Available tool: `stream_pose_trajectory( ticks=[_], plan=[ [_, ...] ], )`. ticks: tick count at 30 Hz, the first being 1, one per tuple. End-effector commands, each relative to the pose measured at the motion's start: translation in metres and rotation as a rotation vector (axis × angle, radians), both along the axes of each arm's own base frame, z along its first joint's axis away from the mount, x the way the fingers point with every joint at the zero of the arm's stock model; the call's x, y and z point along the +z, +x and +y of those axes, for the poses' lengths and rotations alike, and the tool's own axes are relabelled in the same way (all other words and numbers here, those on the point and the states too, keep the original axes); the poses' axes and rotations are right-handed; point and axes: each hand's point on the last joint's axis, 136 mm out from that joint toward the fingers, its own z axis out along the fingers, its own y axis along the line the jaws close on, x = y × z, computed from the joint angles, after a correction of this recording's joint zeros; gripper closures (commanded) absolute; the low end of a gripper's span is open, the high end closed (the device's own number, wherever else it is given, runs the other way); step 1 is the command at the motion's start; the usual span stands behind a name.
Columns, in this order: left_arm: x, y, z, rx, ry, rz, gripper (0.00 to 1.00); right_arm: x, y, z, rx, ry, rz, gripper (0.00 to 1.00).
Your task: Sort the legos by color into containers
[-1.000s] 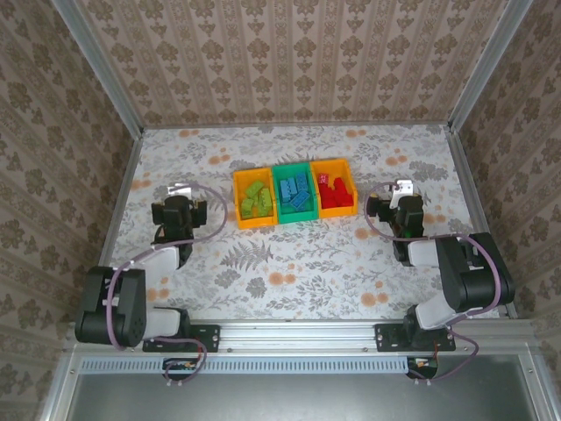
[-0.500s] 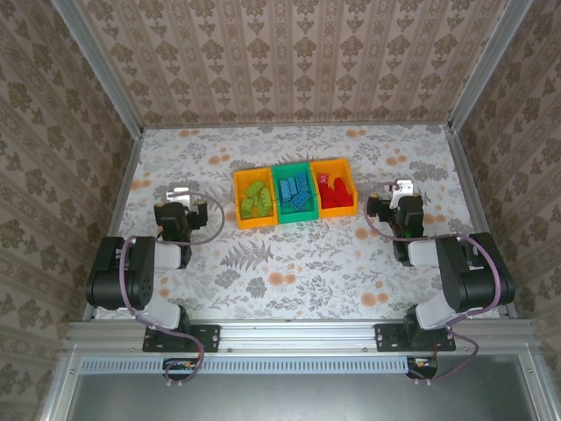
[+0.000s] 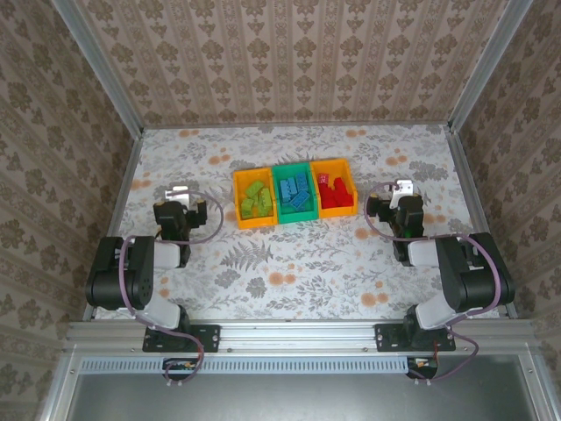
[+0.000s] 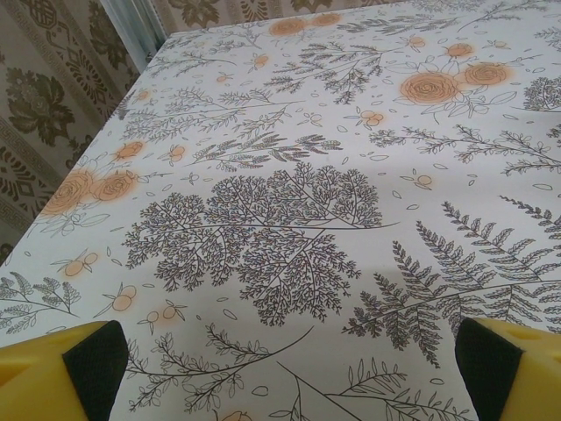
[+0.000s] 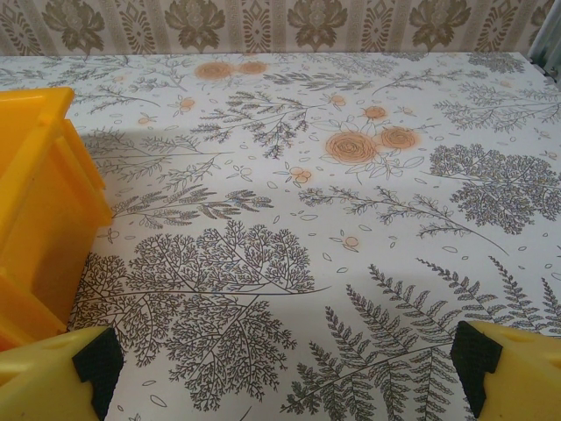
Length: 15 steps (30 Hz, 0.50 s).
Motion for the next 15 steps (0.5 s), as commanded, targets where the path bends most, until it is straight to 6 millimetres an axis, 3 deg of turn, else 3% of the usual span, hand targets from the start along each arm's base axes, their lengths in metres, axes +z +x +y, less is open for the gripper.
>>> stream_pose_trajectory(
  ticks=[1, 15],
  plan=[
    [0.0155, 0.0092, -0.0001, 0.001, -0.026, -0.052, 0.00, 0.0064, 0.0050, 0.0030, 0.020, 0.000, -0.018, 0.00],
    [0.0162, 0.0094, 0.0003, 0.002, -0.027, -0.054, 0.00, 0.0065, 0.0057, 0.0026, 0.020, 0.004, -0.016, 0.00]
  ],
)
